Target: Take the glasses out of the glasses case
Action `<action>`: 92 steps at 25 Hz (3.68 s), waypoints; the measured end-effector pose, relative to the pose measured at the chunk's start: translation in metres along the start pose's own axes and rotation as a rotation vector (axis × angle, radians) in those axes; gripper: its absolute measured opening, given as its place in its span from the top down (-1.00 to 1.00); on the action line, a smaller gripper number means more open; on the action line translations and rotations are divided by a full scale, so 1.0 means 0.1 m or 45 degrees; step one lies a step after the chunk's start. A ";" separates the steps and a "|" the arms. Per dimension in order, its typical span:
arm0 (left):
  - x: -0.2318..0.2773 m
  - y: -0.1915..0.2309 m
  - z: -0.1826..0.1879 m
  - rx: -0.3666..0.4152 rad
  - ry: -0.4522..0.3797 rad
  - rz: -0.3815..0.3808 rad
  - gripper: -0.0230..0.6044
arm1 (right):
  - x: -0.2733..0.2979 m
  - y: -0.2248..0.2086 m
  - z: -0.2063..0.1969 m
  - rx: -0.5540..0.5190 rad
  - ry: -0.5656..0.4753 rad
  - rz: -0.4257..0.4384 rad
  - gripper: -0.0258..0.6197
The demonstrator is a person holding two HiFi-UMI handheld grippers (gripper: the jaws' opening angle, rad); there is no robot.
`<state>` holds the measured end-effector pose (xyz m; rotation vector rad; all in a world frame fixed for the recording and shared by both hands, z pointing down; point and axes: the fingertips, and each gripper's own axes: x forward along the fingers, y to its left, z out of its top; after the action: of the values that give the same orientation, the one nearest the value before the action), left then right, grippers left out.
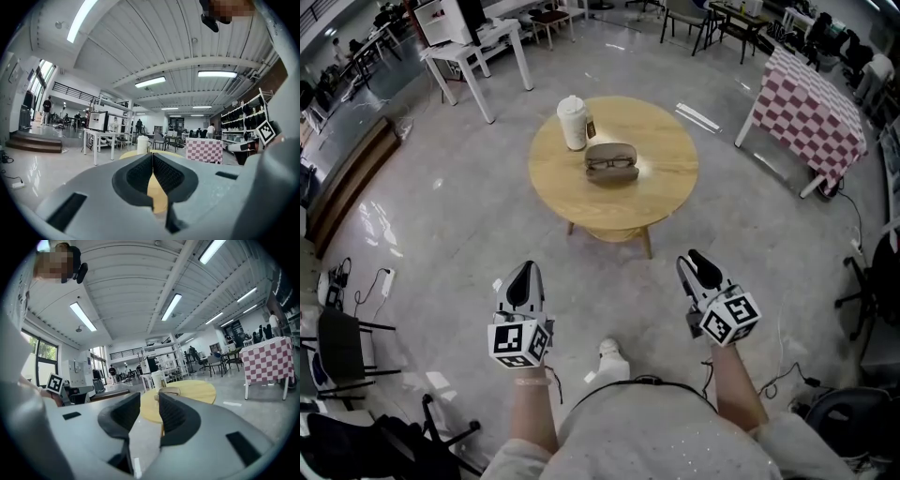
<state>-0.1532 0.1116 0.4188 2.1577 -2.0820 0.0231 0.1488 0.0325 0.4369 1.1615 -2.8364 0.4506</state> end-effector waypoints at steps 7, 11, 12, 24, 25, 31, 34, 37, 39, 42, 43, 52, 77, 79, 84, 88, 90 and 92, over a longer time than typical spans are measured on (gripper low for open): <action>0.41 0.22 -0.07 0.004 0.023 -0.055 0.91 | 0.35 -0.09 -0.07 0.040 -0.003 -0.046 0.51; 0.54 0.29 -0.14 -0.005 0.031 -0.072 0.91 | 0.45 -0.12 -0.10 0.065 -0.012 -0.062 0.51; 0.56 0.29 -0.16 -0.009 0.031 -0.073 0.91 | 0.47 -0.12 -0.11 0.068 -0.012 -0.062 0.51; 0.78 0.35 -0.19 -0.026 0.044 -0.078 0.91 | 0.58 -0.28 -0.08 0.093 -0.006 -0.087 0.52; 0.81 0.35 -0.21 -0.030 0.050 -0.074 0.91 | 0.62 -0.29 -0.08 0.091 -0.002 -0.078 0.52; 1.07 0.43 -0.23 -0.019 0.069 -0.050 0.91 | 1.03 -0.44 -0.06 0.094 0.021 -0.019 0.51; 1.27 0.51 -0.13 0.001 0.068 -0.036 0.91 | 1.30 -0.51 0.02 0.112 0.013 0.019 0.52; 1.51 0.57 -0.07 -0.004 0.064 -0.013 0.91 | 1.58 -0.58 0.09 0.100 0.029 0.072 0.52; 1.66 0.58 -0.07 -0.014 0.063 -0.008 0.91 | 1.74 -0.65 0.10 0.090 0.053 0.095 0.52; 1.86 0.56 -0.12 -0.021 0.077 -0.016 0.91 | 1.94 -0.77 0.10 0.087 0.083 0.116 0.52; 1.92 0.56 -0.14 -0.025 0.082 -0.015 0.91 | 2.01 -0.80 0.10 0.086 0.094 0.125 0.52; 2.36 0.63 -0.34 -0.066 0.141 0.018 0.91 | 2.55 -1.01 -0.02 0.028 0.238 0.216 0.54; 2.94 0.60 -0.61 -0.116 0.242 0.046 0.91 | 3.52 -1.02 -0.50 -0.602 0.788 0.553 0.54; 2.97 0.61 -0.62 -0.115 0.245 0.030 0.91 | 3.56 -1.00 -0.52 -0.672 0.819 0.559 0.53; 3.05 0.66 -0.68 -0.125 0.267 0.008 0.91 | 3.64 -0.98 -0.60 -0.810 0.877 0.546 0.53; 3.05 0.71 -0.74 -0.145 0.281 0.006 0.91 | 3.71 -0.95 -0.68 -0.916 0.917 0.556 0.53; 3.06 0.71 -0.76 -0.145 0.283 -0.001 0.91 | 3.73 -0.93 -0.75 -0.989 0.946 0.570 0.53; 3.05 0.71 -0.79 -0.147 0.284 -0.003 0.91 | 3.74 -0.92 -0.80 -1.038 0.960 0.577 0.53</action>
<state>-0.2046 -0.1843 0.5372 1.9908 -1.9082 0.1330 -0.0620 -0.2613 0.5923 0.1340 -2.1793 -0.2306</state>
